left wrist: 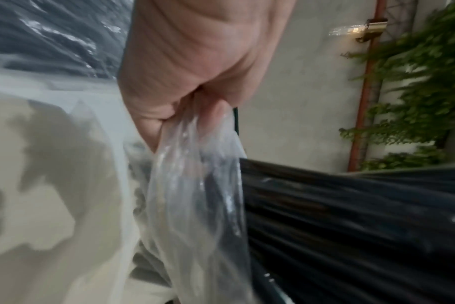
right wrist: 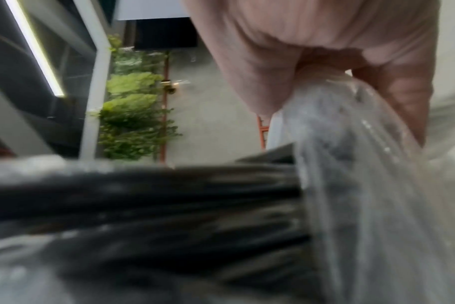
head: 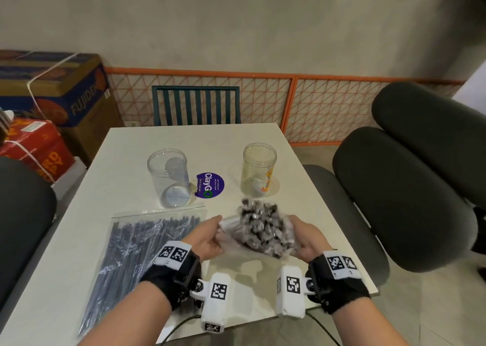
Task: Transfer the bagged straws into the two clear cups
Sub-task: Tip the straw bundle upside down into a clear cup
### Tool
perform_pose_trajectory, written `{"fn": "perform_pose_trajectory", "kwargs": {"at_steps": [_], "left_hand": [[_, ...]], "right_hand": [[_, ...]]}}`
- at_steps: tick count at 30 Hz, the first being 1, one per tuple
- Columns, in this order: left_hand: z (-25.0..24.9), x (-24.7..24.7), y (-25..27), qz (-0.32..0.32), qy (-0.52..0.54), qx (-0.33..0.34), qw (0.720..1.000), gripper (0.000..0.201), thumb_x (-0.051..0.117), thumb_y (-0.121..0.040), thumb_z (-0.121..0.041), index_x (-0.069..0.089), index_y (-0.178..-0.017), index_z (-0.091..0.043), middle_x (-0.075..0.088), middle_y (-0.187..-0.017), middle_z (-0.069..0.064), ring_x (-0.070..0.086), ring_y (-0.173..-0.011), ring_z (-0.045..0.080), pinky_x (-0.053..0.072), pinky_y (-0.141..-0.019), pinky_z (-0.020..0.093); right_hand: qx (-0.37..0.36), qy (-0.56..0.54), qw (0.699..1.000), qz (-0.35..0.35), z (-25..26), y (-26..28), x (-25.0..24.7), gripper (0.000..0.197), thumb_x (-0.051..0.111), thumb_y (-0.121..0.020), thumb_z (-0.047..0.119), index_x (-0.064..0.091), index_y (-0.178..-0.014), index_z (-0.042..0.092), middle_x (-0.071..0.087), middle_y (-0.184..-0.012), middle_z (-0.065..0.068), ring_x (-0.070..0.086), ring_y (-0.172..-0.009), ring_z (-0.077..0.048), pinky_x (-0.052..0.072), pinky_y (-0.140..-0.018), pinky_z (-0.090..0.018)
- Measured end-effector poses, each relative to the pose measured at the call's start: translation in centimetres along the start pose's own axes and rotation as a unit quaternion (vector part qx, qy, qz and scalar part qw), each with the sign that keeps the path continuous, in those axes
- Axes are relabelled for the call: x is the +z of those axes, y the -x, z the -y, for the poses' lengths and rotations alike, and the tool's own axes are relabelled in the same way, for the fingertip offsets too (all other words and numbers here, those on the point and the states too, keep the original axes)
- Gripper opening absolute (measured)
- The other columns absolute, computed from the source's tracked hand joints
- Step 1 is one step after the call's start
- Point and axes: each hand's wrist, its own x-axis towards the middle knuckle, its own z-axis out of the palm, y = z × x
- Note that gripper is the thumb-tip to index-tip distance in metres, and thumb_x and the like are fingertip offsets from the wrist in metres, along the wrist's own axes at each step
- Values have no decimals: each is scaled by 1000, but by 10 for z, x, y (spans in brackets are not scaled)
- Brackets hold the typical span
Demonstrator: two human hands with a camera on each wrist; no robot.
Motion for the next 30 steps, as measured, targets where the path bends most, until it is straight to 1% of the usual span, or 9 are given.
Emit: {"fn": "perform_pose_trajectory", "kwargs": {"at_steps": [6, 9, 12, 14, 16, 19, 22, 25, 30], "left_hand": [[-38, 19, 25, 121, 16, 19, 992, 35, 46, -96, -29, 57, -103, 4, 69, -90, 23, 69, -66, 29, 60, -54, 38], [-65, 30, 28, 175, -5, 14, 984, 36, 43, -98, -25, 60, -81, 1, 66, -65, 15, 67, -49, 21, 55, -42, 27], [-100, 38, 19, 179, -40, 9, 983, 27, 72, -81, -17, 66, -105, -9, 62, -99, 3, 59, -106, -4, 44, -95, 10], [-120, 50, 23, 156, -35, 33, 987, 17, 68, -77, -15, 71, -89, -3, 65, -92, 4, 55, -104, -1, 34, -108, 20], [-132, 63, 34, 148, -43, 72, 986, 31, 56, -80, -19, 69, -60, -1, 67, -64, 9, 65, -68, 11, 53, -72, 19], [-148, 76, 27, 83, -35, 132, 987, 48, 39, -96, -16, 59, -55, 1, 60, -42, 11, 57, -30, 16, 45, -30, 22], [-166, 89, 16, 77, -113, 141, 980, 24, 61, -84, -24, 58, -96, -4, 65, -94, 13, 67, -76, 21, 58, -64, 35], [-178, 99, -1, 102, -186, 137, 968, 37, 68, -76, -33, 68, -98, -3, 67, -110, 16, 62, -102, 28, 46, -96, 47], [-184, 116, -17, 121, -252, 135, 951, 75, 65, -72, -59, 56, -124, -6, 64, -121, 19, 58, -115, 34, 41, -103, 50]], "right_hand": [[-185, -85, 976, 75, 62, 29, 6, 25, 54, -94, 27, 65, -103, 7, 76, -87, -11, 73, -77, -22, 60, -65, -36], [-254, -47, 958, 127, 94, 40, 21, 26, 58, -91, 27, 65, -112, 14, 72, -107, -8, 67, -102, -24, 55, -89, -44], [-294, 30, 938, 178, 118, 43, 34, 15, 58, -91, 24, 64, -104, 19, 73, -103, 0, 67, -100, -16, 53, -93, -35], [-304, 52, 929, 205, 138, 40, 39, 13, 58, -91, 19, 64, -102, 18, 74, -96, 3, 69, -90, -11, 57, -83, -26], [-307, 75, 924, 214, 159, 35, 40, 9, 60, -90, 18, 65, -97, 16, 75, -88, 2, 70, -82, -11, 58, -76, -24], [-278, 138, 928, 209, 189, 21, 38, 22, 67, -84, 21, 65, -105, 15, 72, -103, -6, 66, -95, -19, 51, -92, -37], [-203, 172, 946, 188, 212, 0, 28, 37, 65, -85, 26, 58, -120, 18, 65, -123, -10, 60, -113, -29, 49, -98, -48], [-138, 151, 956, 210, 225, -15, 20, 34, 51, -91, 45, 57, -116, 22, 64, -119, -15, 59, -113, -38, 51, -88, -57], [-91, 201, 934, 280, 242, -38, 26, 74, 49, -77, 70, 53, -127, 17, 60, -124, -22, 60, -109, -42, 53, -85, -58]]}}
